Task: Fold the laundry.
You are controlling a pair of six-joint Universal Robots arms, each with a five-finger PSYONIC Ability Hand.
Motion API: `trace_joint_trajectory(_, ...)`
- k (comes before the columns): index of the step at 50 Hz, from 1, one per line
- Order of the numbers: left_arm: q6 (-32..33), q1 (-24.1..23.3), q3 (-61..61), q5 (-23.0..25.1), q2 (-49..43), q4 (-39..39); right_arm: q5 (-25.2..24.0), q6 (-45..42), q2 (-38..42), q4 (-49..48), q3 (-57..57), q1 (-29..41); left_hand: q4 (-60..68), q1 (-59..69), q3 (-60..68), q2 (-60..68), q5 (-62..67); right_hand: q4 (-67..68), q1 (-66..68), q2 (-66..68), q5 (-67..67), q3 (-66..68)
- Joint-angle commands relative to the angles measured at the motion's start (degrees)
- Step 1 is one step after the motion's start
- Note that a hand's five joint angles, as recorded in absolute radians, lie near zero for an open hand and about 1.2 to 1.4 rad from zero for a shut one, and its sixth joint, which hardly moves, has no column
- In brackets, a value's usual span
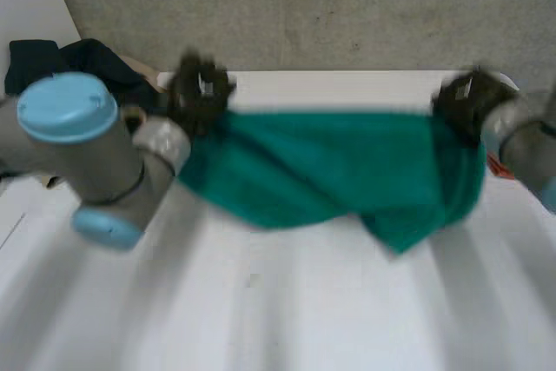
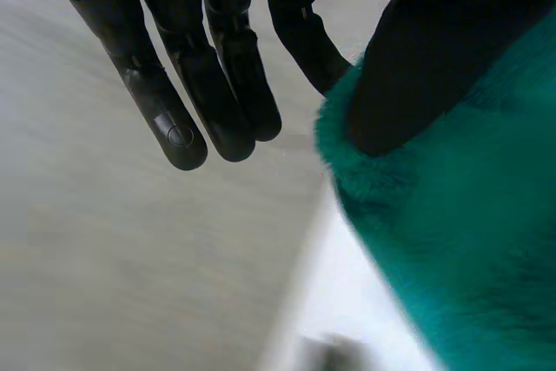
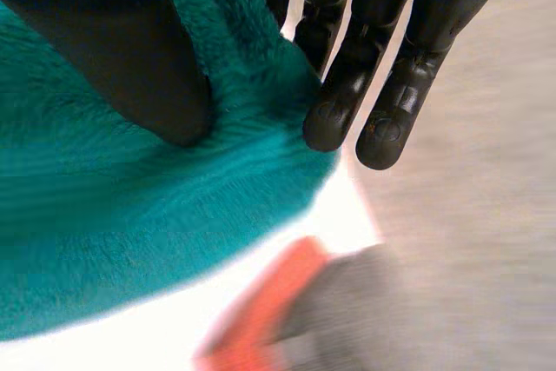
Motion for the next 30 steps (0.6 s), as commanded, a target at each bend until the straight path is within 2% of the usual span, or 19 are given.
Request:
trace_joint_trajectory(1, 6.97, 1.9, 14.05, 0.77, -0.98, 21.53, 7.14, 5.67, -1.23, -29.35, -10.25, 2.84, 9.81, 8.7, 9.85, 9.98, 10.2, 11.97, 21.53, 12.72, 14.0, 12.13)
trace_joint_trajectory(3, 6.54, 2.95, 14.06, 2.44, -0.62, 26.99, 7.06, 5.68, -2.73, -34.48, -9.2, 3.11, 9.98, 8.87, 10.02, 10.15, 10.38, 11.97, 21.53, 12.72, 14.0, 12.13)
trace_joint_trajectory(6, 5.05, 2.43, 11.96, 3.23, -0.19, 27.1, 6.79, 5.59, -4.22, -37.58, -6.74, 2.93, 10.49, 9.37, 10.53, 10.65, 10.88, 11.97, 21.53, 12.72, 14.0, 12.13)
trace_joint_trajectory(15, -1.46, 2.95, -4.56, 3.23, 2.89, 23.14, 2.23, 6.99, -3.35, -30.38, 3.1, 3.28, 10.15, 9.04, 10.19, 10.32, 10.54, 11.97, 21.53, 12.72, 14.0, 12.13)
trace_joint_trajectory(22, -2.08, 2.25, -17.05, 3.23, 2.1, 23.75, 0.73, 12.88, 2.71, -27.66, 11.27, 3.72, 5.63, 4.51, 5.67, 5.79, 6.02, 11.97, 21.53, 12.72, 14.0, 12.13)
trace_joint_trajectory(25, -2.25, 1.38, -19.43, 2.8, 0.88, 23.58, 0.38, 12.53, 2.8, -26.07, 13.22, 3.72, -10.14, -11.25, -10.1, -9.98, -9.75, 11.97, 21.53, 12.72, 14.0, 12.13)
trace_joint_trajectory(26, -2.87, 0.68, -20.13, 2.62, 0.35, 23.14, 0.29, 12.45, 2.63, -25.11, 14.0, 4.07, -23.52, -24.64, -23.48, -23.36, -23.13, 11.97, 21.53, 12.72, 14.0, 12.13)
trace_joint_trajectory(30, -6.38, -0.47, -20.66, 2.0, -0.27, 22.79, 0.38, 12.53, 1.41, -22.74, 14.01, 5.12, -45.81, -46.92, -45.77, -45.65, -45.42, 11.97, 21.53, 12.72, 14.0, 12.13)
